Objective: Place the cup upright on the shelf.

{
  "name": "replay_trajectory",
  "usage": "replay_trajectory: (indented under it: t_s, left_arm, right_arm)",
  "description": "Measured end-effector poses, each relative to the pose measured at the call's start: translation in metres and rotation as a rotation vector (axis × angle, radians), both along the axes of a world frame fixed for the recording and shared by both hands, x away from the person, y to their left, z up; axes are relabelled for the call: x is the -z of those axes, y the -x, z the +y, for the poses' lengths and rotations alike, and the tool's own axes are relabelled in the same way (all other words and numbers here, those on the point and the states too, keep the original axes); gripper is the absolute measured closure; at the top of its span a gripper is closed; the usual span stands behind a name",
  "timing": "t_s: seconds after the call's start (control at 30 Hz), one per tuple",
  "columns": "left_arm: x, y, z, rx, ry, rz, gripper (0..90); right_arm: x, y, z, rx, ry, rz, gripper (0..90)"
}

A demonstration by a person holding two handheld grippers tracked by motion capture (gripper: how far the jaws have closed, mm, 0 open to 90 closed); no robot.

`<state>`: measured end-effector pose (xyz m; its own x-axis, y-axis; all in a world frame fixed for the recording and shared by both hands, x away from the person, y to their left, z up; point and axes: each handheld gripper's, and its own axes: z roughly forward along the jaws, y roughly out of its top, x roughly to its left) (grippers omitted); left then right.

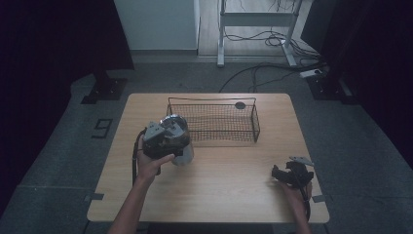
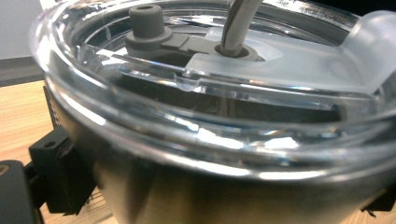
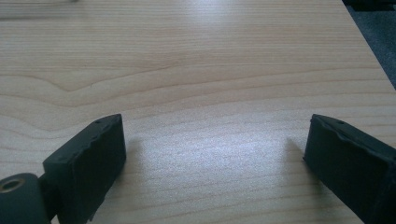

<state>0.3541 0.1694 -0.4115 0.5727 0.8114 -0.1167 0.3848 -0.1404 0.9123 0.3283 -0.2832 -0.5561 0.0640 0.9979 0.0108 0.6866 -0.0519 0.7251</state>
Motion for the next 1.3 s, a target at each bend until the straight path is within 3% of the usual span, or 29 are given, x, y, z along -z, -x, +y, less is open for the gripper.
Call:
replay_trajectory:
  t_s: [0.57, 0.7, 0.87, 1.3]
  left_arm:
    - [-0.014, -0.012, -0.006, -0.008, 0.004, -0.017, 3.9]
    - [-0.018, -0.017, -0.009, -0.015, 0.008, -0.019, 4.0]
    - [-0.025, -0.025, -0.015, 0.016, 0.037, -0.015, 4.0]
    - [-0.046, -0.047, -0.033, 0.008, 0.029, -0.043, 4.0]
  right_arm:
    - [0.0, -0.001, 0.0, 0.002, 0.0, 0.002, 4.9]
    - [0.0, -0.001, 0.0, 0.002, 0.001, 0.001, 4.9]
    - [0.0, -0.001, 0.0, 0.002, 0.001, 0.002, 4.8]
    - [0.0, -0.001, -0.001, 0.002, 0.002, 0.0, 4.8]
